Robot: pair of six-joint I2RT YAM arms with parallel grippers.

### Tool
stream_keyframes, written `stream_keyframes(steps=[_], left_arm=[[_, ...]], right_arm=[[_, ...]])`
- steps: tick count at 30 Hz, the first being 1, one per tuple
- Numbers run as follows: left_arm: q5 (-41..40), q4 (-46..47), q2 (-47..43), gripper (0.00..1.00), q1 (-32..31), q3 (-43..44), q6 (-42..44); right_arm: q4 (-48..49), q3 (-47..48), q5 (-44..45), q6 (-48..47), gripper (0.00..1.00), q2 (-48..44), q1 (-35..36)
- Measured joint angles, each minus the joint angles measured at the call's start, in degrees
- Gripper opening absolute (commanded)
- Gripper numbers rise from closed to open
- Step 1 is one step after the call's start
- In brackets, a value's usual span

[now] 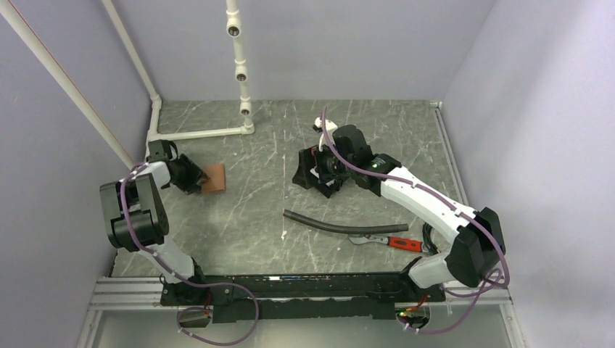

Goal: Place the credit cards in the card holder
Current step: Open the card holder at the center of the board.

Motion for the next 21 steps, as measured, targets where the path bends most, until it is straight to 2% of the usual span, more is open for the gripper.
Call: stream_keyframes(steps=[3,5,6,7,14,18,21], left_arm=[[-0.7,0.4,-0.9,0.20,-1.8,-1.9,-0.5],[-0.5,0.3,-1.6,0.11,-3.1,-3.2,-0.9],[-0.6,0.5,-2.4,0.02,-3.6,-4.0,-0.9],[-0.5,0.8,-3.6,0.00,-3.9,-5.2,-0.9],[4.4,-0.2,-12.7,0.00,-5.4,-14.7,-0.7],[9.8,-2.2,-18.7,0.00,-10.1,-19.1,-0.7],[14.4,-3.3,-24.6,0.00,-13.4,-21.4,-1.4]], right_arm=[[0.3,-0.2,-0.5,0.1,1.00,0.7,0.0],[0.8,-0.5,-1.4,0.3,1.00,1.3,0.0],[1.2,-0.7,-1.7,0.4,1.00,1.6,0.0],[1.8,-1.0,-2.3,0.5,1.00,2.0,0.2],[5.3,-1.6,-4.5,1.5,1.00,10.9,4.7],[7.2,-0.9,-7.7,3.6,1.00,18.5,9.2],[8.9,-0.7,-9.3,6.5,0.95,21.6,10.7]])
